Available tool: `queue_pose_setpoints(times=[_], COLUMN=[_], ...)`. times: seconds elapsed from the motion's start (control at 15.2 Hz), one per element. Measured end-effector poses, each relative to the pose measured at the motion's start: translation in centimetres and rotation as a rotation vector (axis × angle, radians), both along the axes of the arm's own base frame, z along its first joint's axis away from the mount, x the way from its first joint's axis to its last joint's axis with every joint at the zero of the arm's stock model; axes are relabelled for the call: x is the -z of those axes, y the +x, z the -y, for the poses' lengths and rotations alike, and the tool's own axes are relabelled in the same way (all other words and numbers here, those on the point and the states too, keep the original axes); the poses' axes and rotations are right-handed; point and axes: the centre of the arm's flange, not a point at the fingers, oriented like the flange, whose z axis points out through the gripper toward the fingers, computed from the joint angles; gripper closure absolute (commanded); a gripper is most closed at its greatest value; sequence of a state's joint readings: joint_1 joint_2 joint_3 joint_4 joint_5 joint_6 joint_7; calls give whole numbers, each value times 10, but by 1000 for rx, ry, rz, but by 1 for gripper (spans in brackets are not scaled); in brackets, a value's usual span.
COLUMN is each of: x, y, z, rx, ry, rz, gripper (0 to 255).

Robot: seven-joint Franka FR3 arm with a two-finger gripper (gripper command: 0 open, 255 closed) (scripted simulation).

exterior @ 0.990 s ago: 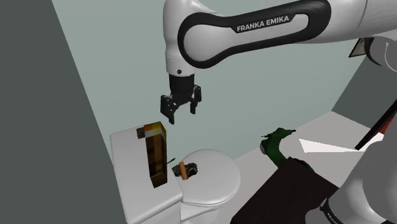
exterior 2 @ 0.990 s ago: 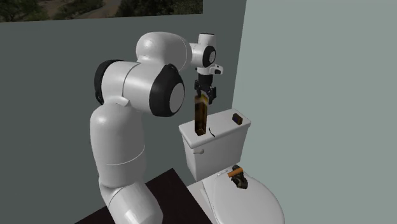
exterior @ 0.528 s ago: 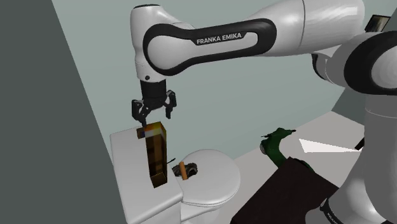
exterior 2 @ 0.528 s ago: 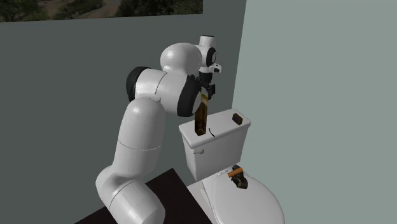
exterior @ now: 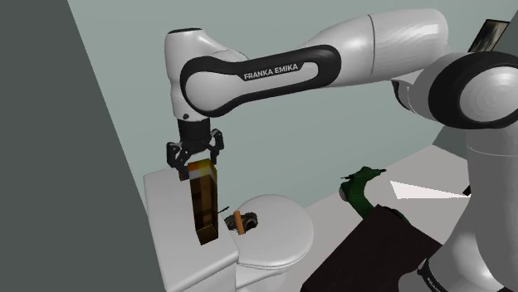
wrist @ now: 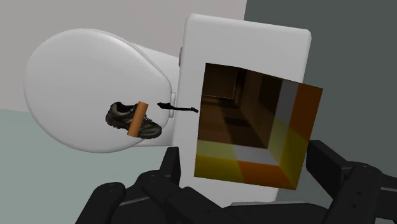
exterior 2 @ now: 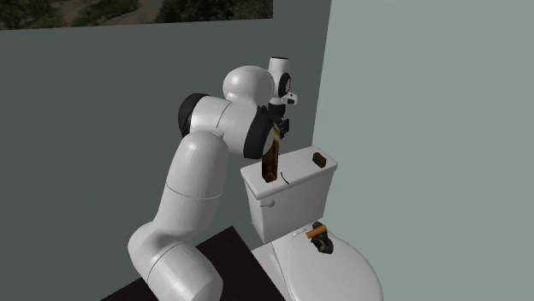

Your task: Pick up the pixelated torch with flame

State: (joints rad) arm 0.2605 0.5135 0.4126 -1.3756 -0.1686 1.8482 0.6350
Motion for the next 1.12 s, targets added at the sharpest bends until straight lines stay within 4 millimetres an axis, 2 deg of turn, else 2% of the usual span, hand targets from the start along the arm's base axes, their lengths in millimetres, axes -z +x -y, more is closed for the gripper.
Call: queue_pose_setpoints(times=[0.07, 0.13, 0.79, 1.12], x=[5, 7, 8, -10], y=[0, 0, 0, 0], z=[0, 0, 0, 1], rx=[0, 0, 0, 0], ry=[0, 0, 2, 0], rz=[0, 0, 3, -1], gripper=[0, 255, 255, 255])
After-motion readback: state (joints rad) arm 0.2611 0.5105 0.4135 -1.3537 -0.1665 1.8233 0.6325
